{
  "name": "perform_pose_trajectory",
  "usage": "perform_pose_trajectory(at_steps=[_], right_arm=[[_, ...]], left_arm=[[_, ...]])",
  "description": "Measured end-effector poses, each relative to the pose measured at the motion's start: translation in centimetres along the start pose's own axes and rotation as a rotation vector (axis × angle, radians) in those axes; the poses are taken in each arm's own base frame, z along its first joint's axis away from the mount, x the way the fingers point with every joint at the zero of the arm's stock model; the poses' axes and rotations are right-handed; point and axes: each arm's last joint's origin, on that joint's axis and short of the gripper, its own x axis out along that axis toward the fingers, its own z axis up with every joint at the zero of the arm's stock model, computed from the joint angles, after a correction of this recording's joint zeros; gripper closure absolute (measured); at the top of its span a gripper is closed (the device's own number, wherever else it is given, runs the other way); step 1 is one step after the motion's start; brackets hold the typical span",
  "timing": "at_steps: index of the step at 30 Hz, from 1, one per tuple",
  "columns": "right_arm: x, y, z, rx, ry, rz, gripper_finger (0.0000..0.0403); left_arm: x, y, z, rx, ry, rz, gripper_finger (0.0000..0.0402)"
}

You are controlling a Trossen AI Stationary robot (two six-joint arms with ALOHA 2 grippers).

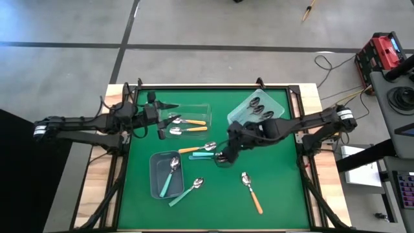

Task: Sort silverware by color (type)
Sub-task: Put the orange spoon into the transparent bin

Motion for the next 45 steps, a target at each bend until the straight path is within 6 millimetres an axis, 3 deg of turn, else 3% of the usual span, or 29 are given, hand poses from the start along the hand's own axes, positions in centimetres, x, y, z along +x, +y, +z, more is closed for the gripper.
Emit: perform_pose_trajectory(at_steps=[16,32,37,45], right_arm=[[0.0,2.2,-3.2,0.012,0.241,0.135,0.0352],[0.7,4.2,-8.4,0.101,0.413,-0.022,0.0251],[1.5,4.9,-10.1,0.138,0.465,-0.071,0.0229],[4.4,5.6,-12.6,0.185,0.619,-0.171,0.0227]], left_arm=[[1.0,-0.7,-0.8,-0.169,0.049,-0.025,0.0239],[1.5,-2.7,-1.0,-0.238,0.080,-0.118,0.0239],[1.8,-2.9,-1.2,-0.231,0.082,-0.118,0.0239],[2.0,-2.9,-1.0,-0.187,0.054,-0.115,0.0239]])
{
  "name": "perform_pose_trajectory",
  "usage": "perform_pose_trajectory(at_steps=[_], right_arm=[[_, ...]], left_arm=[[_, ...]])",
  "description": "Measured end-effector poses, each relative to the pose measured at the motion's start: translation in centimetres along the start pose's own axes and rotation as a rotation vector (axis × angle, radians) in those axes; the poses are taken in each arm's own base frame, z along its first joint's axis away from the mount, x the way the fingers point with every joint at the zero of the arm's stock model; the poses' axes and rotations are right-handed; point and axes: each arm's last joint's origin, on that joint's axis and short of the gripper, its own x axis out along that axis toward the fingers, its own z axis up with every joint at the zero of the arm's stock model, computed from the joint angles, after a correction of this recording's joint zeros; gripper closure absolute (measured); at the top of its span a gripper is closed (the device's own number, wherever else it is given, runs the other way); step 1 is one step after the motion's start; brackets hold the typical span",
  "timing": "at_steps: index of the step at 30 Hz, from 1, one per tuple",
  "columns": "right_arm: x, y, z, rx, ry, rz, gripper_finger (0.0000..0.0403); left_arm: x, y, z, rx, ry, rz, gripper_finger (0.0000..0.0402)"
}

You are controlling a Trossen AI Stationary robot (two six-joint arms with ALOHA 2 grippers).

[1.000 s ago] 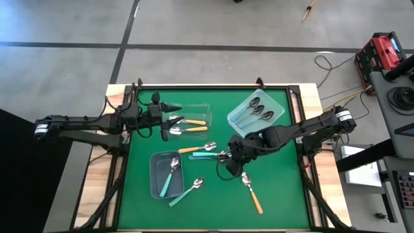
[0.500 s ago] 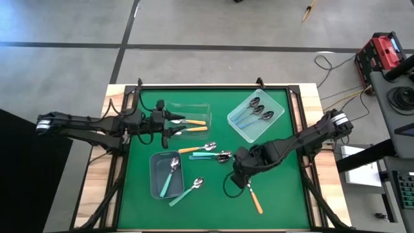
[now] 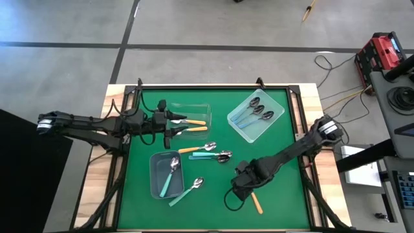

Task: Sort silverware by color (type)
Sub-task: Put the orange spoon into the transparent bin

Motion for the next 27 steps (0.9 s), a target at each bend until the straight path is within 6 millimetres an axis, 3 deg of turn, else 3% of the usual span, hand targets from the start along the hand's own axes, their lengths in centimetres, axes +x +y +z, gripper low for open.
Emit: perform_pose_trajectory(at_steps=[9,17,27], right_arm=[[3.9,0.8,-0.4,0.003,0.113,-0.087,0.0227],[4.8,1.1,-0.6,0.065,0.103,-0.098,0.0227],[7.9,1.4,-1.0,0.057,0.118,-0.142,0.0227]], left_arm=[[0.0,0.0,0.1,0.063,-0.008,0.002,0.0239],[0.0,0.0,0.2,0.092,-0.015,0.004,0.0239],[0.2,0.0,0.0,0.108,-0.008,0.003,0.0239]])
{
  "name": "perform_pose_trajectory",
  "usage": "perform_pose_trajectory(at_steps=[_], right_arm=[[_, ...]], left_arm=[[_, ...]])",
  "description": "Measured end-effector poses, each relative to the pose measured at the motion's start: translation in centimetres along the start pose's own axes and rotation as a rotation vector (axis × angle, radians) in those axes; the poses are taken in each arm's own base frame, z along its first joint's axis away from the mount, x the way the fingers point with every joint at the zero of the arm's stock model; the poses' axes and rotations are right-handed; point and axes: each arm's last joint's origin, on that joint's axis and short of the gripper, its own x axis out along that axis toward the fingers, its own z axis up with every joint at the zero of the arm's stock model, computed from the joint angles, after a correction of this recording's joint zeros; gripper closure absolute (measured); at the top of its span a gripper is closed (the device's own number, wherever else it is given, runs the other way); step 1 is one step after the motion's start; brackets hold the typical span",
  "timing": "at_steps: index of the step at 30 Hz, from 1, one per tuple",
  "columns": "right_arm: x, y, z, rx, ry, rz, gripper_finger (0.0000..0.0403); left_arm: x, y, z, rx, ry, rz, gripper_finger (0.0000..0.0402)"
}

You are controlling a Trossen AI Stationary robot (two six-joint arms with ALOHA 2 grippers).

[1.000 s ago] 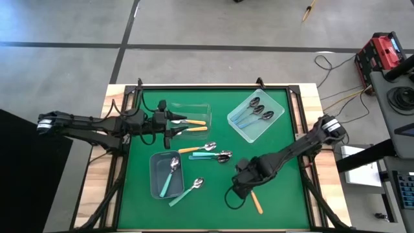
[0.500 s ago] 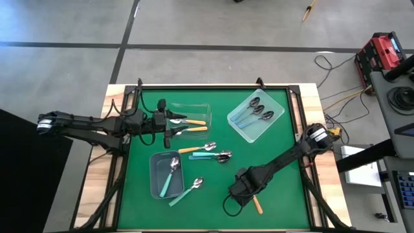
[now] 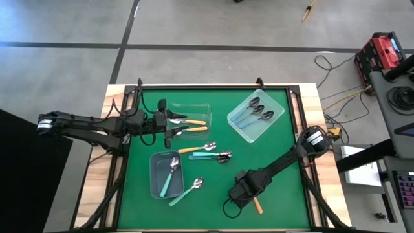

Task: Sort silverware by color (type)
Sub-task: Put the orange spoon into the transparent bin

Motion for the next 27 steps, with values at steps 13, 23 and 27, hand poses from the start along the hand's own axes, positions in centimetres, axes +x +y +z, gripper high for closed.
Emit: perform_pose_trajectory(at_steps=[13,23,27], right_arm=[[1.4,0.4,0.0,0.002,-0.034,-0.021,0.0329],[0.7,0.5,-0.2,-0.026,-0.058,-0.017,0.0370],[-1.0,0.5,-0.6,-0.040,-0.064,-0.010,0.0370]], left_arm=[[0.6,-0.2,-0.6,-0.016,0.034,-0.007,0.0239],[0.9,-0.3,-0.8,-0.018,0.047,-0.009,0.0239],[0.9,-0.3,-0.8,-0.018,0.046,-0.009,0.0239]])
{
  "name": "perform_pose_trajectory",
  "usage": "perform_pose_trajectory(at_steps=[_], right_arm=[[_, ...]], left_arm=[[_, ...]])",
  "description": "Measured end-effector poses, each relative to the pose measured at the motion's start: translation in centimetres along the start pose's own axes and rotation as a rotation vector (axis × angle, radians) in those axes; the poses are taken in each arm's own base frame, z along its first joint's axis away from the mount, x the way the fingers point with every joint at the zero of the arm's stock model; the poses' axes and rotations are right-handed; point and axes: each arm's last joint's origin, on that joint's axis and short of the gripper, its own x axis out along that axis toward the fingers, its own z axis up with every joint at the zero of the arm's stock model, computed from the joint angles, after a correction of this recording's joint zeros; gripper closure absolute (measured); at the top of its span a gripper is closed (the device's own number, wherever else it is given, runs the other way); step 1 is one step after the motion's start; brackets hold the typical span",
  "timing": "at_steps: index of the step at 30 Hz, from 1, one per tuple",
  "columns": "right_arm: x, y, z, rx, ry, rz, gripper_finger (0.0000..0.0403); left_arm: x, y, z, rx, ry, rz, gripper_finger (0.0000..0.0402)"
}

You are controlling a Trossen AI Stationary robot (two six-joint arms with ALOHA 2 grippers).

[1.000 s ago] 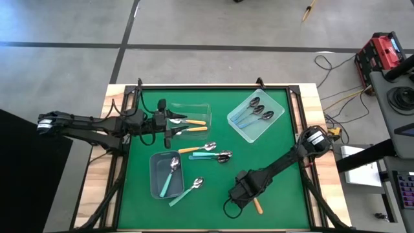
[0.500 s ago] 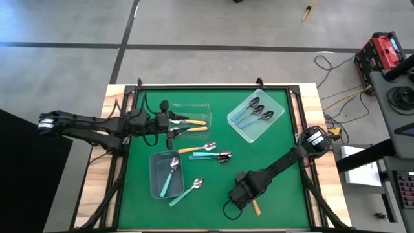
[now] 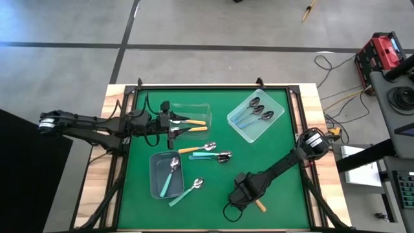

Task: Sort silverware by color (type)
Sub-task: Put the orange spoon into the transparent bin

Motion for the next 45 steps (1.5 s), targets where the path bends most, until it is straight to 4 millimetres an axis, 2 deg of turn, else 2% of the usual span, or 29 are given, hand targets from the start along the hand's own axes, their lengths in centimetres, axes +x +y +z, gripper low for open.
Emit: perform_pose_trajectory(at_steps=[3,7,12,15,20,26,34,43,45], right_arm=[[-1.2,-0.6,-0.2,-0.008,-0.037,-0.016,0.0370],[-4.1,-1.0,-0.5,-0.022,-0.111,0.058,0.0370],[-6.3,-1.8,-0.4,-0.038,-0.220,0.106,0.0370],[-8.0,-2.4,-0.1,-0.056,-0.302,0.144,0.0370],[-9.7,-3.2,1.0,-0.094,-0.438,0.153,0.0370],[-12.1,-4.0,3.9,-0.168,-0.562,0.133,0.0370],[-16.0,-4.9,9.0,-0.294,-0.708,0.148,0.0370],[-19.6,-6.2,14.1,-0.412,-0.917,0.183,0.0370],[-20.3,-6.5,15.0,-0.433,-0.969,0.184,0.0370]], left_arm=[[0.0,0.0,0.0,0.000,0.000,0.000,0.0239],[0.0,0.0,0.0,0.005,-0.001,0.000,0.0239],[-0.3,0.1,0.2,0.012,-0.013,0.002,0.0239],[-0.4,0.1,0.3,0.030,-0.019,0.004,0.0239],[-0.6,0.2,0.5,0.084,-0.027,0.006,0.0239],[-1.2,0.4,0.9,0.161,-0.049,0.025,0.0239],[-2.8,1.3,1.8,0.261,-0.044,0.209,0.0239],[-5.7,2.1,3.5,0.277,-0.172,0.226,0.0239],[-6.3,2.1,3.3,0.269,-0.200,0.202,0.0239]])
